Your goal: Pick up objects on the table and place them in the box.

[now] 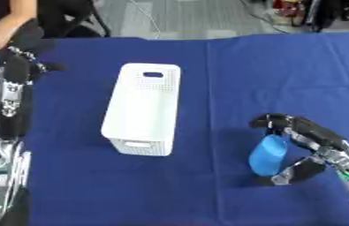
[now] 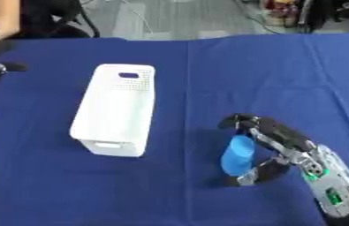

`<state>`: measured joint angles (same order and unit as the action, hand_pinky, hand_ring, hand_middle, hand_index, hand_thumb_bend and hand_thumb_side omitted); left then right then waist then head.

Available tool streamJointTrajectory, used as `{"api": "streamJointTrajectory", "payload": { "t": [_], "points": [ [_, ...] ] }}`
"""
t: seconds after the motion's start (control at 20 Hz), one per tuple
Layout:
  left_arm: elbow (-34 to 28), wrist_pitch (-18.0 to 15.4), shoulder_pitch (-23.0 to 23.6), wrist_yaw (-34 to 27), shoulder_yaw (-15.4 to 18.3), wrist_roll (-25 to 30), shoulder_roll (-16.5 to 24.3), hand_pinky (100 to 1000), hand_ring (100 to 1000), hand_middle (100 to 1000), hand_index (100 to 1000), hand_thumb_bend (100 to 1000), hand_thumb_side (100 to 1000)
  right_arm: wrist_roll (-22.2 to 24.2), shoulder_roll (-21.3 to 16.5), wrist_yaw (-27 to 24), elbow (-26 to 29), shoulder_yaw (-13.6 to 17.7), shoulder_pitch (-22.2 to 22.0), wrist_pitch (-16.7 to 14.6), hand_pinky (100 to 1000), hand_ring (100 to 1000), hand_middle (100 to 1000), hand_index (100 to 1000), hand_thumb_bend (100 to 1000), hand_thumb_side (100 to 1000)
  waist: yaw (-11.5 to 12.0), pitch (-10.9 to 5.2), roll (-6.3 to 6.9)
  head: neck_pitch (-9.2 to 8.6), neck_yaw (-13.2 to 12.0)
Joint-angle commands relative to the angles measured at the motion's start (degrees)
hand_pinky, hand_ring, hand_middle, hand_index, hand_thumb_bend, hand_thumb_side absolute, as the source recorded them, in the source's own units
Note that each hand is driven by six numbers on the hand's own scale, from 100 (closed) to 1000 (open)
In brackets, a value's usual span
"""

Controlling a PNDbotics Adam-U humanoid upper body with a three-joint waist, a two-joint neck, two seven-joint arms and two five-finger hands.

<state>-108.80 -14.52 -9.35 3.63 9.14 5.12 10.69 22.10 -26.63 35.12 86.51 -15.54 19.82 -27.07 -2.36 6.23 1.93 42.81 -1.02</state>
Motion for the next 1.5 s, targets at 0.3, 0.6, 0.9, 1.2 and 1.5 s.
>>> {"api": "streamJointTrajectory", "payload": {
  "t": [0.3,0.6,0.9,1.2,1.5],
  "points": [
    [-1.0,-0.1,-0.7,-0.4,-0.1,0.2,0.5,646,846,981,898,1000,914,0.2,-0.6,-0.1,0.8,0.3,0.4,0.0,288,429,722,821,751,400,0.1,-0.69,-0.12,-0.92,0.5],
    [-1.0,-0.1,-0.6,-0.4,0.0,0.2,0.6,646,846,980,898,1000,916,0.1,-0.6,-0.3,0.8,0.4,0.3,0.1,253,399,680,801,743,403,0.0,-0.65,-0.11,-0.92,0.4],
    [-1.0,-0.1,-0.6,-0.4,-0.1,0.2,0.6,646,846,980,898,1000,916,-0.1,-0.6,-0.3,0.9,0.5,0.3,0.1,228,376,643,778,726,424,-0.1,-0.62,-0.07,-0.92,0.5],
    [-1.1,-0.1,-0.6,-0.4,-0.1,0.2,0.6,646,846,979,897,1000,916,-1.1,-0.9,2.6,1.4,0.7,-0.2,-0.5,194,342,584,730,663,452,-0.1,-0.64,-0.07,-0.88,0.4],
    [-1.1,-0.1,-0.6,-0.4,0.0,0.2,0.7,647,846,979,897,1000,916,-2.6,-1.1,5.4,1.2,0.8,-0.8,-1.2,168,317,545,695,640,458,-0.2,-0.65,-0.07,-0.86,0.3]
  ]
}}
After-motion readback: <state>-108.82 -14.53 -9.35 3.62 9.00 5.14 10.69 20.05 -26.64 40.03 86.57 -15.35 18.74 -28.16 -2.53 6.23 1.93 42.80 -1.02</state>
